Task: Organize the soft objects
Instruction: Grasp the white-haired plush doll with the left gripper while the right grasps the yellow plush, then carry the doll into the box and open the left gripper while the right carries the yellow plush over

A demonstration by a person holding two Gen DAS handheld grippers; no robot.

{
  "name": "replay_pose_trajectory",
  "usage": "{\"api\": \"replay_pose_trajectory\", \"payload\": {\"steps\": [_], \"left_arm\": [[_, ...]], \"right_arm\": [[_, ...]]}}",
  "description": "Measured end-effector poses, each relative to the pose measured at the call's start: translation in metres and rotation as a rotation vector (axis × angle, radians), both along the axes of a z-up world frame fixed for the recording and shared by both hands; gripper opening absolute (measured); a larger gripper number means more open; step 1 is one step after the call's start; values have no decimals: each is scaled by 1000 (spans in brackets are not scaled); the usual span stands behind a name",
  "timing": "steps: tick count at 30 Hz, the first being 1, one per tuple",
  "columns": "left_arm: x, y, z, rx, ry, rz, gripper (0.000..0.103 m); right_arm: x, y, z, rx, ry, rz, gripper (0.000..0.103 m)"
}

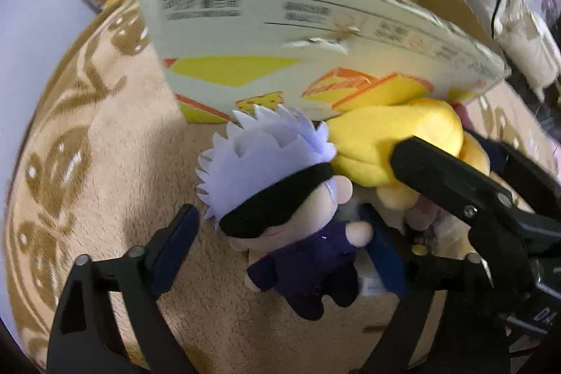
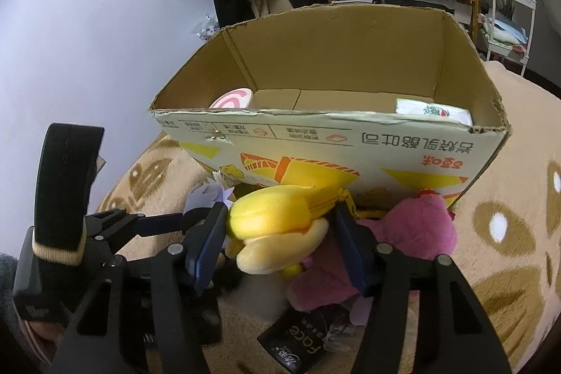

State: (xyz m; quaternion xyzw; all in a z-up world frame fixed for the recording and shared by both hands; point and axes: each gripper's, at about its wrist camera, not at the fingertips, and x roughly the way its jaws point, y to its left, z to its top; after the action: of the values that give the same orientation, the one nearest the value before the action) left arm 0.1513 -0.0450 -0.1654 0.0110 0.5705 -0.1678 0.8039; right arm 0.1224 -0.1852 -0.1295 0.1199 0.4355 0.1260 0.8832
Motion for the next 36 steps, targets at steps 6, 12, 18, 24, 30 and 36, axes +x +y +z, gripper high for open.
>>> {"api": "replay_pose_trajectory", "payload": {"steps": [6, 12, 18, 24, 30, 36], "left_arm": [[-5, 4, 6, -24, -7, 10, 72], [-20, 11, 28, 35, -138, 40, 63], [-10, 17, 17, 49, -79, 79, 63], [-5, 23, -11, 59, 9, 83, 57], [-12, 34, 2, 28, -59, 96, 55], [-40, 35, 47, 20, -213, 93, 56]], "right_arm": [[-10, -3, 13, -19, -35, -9, 62], [-26, -9, 25, -54, -65, -26, 62], [-37, -20, 31, -54, -75, -65, 62], [-39, -23, 27, -63, -70, -78, 62], [-38, -24, 18, -29, -74, -67, 58], [-57, -21, 36, -58, -158, -90, 58]]}}
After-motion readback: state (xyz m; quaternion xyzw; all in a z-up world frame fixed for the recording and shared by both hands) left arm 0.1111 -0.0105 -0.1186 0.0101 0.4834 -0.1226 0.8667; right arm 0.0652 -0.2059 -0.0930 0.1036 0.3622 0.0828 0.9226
